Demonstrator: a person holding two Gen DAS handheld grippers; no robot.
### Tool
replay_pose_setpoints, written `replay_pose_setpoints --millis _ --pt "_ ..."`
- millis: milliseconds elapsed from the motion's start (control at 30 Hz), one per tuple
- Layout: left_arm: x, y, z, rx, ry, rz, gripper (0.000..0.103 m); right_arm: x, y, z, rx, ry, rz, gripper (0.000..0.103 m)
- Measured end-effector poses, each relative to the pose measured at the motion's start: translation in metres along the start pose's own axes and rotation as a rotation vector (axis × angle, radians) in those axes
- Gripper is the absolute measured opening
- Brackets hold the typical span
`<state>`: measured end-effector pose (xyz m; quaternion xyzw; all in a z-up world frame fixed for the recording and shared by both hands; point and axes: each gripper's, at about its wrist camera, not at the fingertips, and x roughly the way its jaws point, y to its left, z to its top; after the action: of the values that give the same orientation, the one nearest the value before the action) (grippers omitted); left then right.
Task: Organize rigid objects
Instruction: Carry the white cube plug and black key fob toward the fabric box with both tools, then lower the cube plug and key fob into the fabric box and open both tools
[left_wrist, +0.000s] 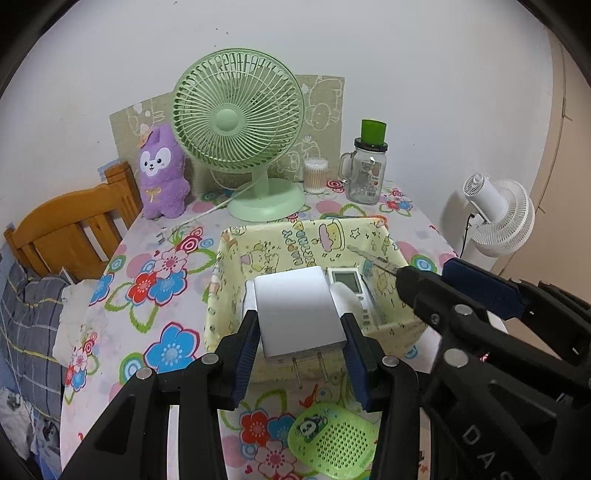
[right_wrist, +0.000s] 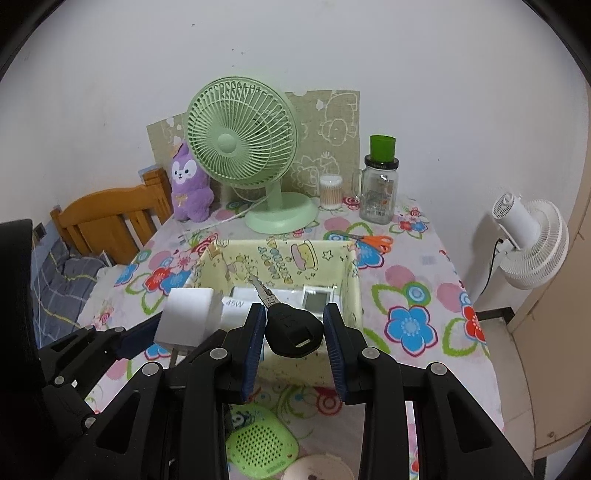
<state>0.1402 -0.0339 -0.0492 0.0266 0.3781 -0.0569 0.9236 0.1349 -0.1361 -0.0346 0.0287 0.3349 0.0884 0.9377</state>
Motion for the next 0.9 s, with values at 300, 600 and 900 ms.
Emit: replay_pose_setpoints --millis 300,600,900 --pt "0.022 0.002 0.015 0.001 0.01 0.003 0.045 0.023 -0.004 0.016 -0.002 0.008 -0.006 0.036" --pt "0.048 0.006 0.033 0.001 0.029 -0.014 0.045 0.047 -0.01 0.031 -0.001 0.013 -0.013 0.036" --pt "0.081 0.018 0.04 -0.019 0.075 -0.008 0.045 0.086 -0.01 0.041 -0.004 0.056 0.009 0.036"
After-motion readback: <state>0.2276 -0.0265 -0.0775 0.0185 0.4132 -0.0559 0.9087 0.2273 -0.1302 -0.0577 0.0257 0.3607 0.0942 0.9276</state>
